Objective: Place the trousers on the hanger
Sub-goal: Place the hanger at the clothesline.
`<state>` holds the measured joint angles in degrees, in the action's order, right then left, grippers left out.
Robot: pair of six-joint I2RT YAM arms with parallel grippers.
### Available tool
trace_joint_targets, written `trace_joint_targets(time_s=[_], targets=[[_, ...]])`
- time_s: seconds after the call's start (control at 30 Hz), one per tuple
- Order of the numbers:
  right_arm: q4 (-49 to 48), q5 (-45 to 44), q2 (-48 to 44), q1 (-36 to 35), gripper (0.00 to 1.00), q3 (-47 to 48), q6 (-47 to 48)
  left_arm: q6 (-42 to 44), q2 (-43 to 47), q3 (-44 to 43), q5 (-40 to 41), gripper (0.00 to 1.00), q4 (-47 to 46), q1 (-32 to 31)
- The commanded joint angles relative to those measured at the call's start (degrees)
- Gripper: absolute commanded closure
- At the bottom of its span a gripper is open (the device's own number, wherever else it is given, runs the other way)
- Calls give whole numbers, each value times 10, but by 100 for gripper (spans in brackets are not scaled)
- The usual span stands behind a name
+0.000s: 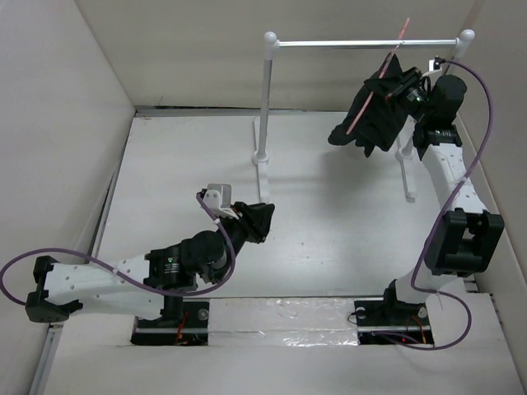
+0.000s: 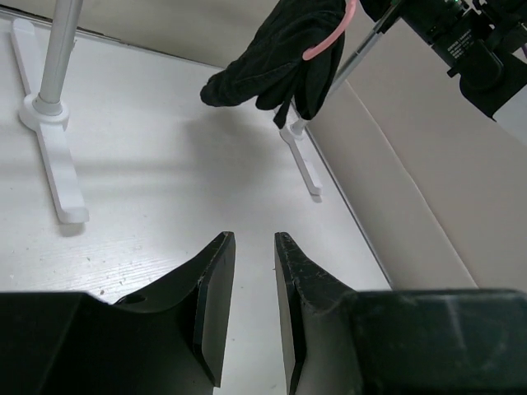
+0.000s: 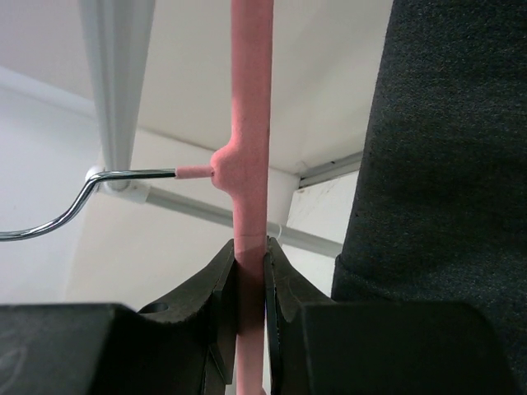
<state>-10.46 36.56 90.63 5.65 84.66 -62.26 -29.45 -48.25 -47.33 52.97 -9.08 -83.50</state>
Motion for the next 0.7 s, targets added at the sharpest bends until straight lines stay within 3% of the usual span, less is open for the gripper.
trace_joint_targets(time_s=[0.0,0.33,0.67], targets=[[-74,17,4,15,100,67,-13,-14,26,-1,6,77,12,2],[-50,22,81,37,100,159,-14,-29,40,19,27,76,27,2],[-89,38,131,43,100,152,-35,-26,67,46,6,76,9,2]])
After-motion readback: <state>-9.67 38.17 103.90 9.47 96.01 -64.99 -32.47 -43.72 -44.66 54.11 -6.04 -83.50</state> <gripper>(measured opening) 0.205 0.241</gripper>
